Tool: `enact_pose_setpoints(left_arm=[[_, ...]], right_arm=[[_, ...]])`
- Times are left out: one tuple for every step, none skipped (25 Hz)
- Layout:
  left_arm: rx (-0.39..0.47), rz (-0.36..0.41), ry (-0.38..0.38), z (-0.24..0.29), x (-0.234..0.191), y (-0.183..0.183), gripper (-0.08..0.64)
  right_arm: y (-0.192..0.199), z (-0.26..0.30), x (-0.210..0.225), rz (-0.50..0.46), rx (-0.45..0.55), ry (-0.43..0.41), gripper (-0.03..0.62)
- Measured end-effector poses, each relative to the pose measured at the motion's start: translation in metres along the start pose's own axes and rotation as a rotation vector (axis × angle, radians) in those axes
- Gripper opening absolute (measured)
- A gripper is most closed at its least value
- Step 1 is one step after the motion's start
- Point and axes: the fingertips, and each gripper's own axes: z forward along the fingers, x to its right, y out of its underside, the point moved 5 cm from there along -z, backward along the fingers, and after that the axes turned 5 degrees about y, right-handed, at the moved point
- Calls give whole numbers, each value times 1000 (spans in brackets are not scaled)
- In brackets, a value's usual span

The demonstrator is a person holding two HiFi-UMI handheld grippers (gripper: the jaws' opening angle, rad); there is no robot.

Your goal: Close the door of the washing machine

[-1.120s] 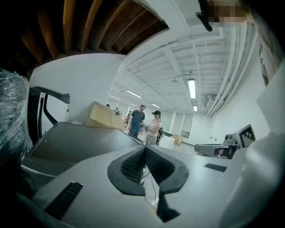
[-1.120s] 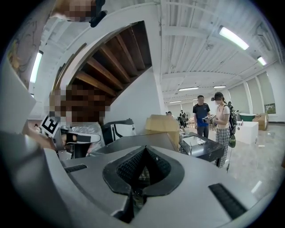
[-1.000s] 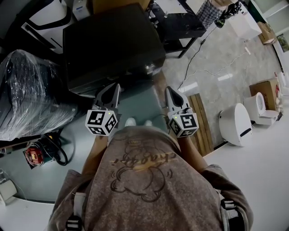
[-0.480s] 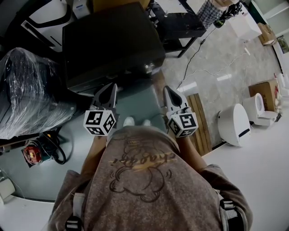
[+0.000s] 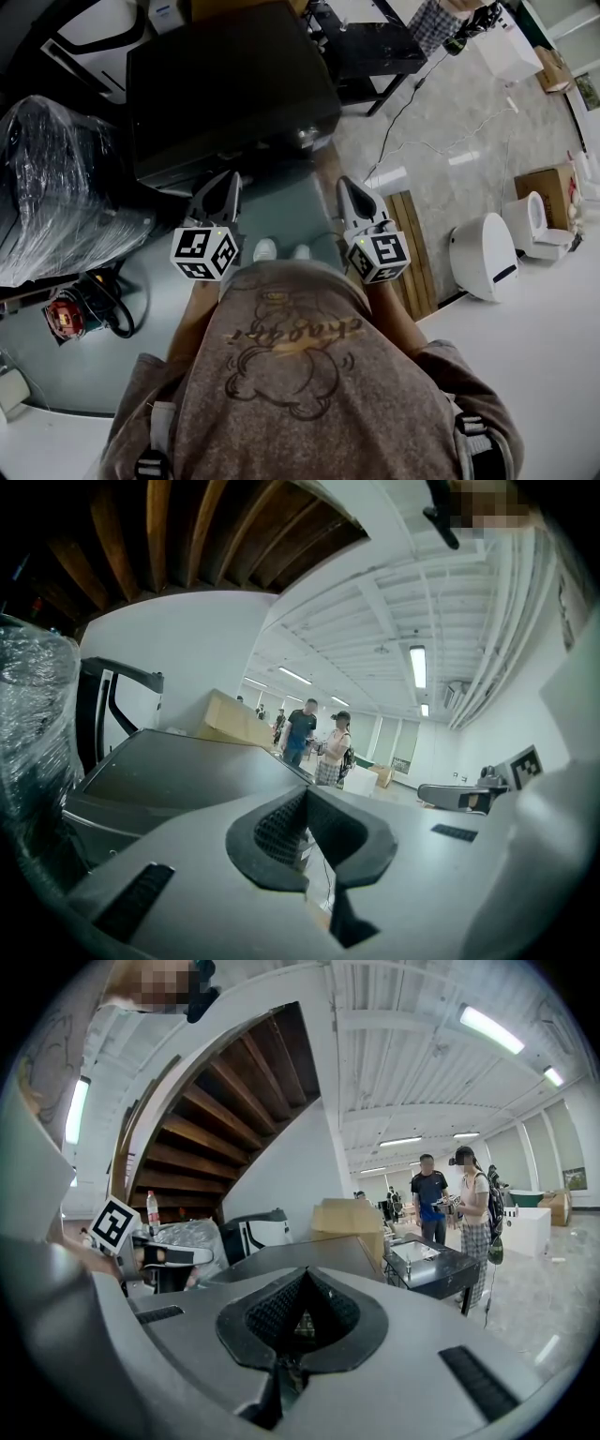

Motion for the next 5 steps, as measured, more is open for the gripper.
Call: enact_pose_setpoints(left_arm=[[-2,0,0,0,1,1,2],[-4,0,1,0,1,2,2],[-6,0,2,0,2,2,2],[-8,-1,3,0,2,3,1],[-10,-2,3,0,3,3,2]], right_arm=[[0,0,0,0,-2,-1,-8],[0,-1,0,1,-3,-3,-8],[0,-1,0,1,-5,-5,-8],[0,-1,0,2,-6,-6,-8],[1,0,0,3,-7,-6,-8]])
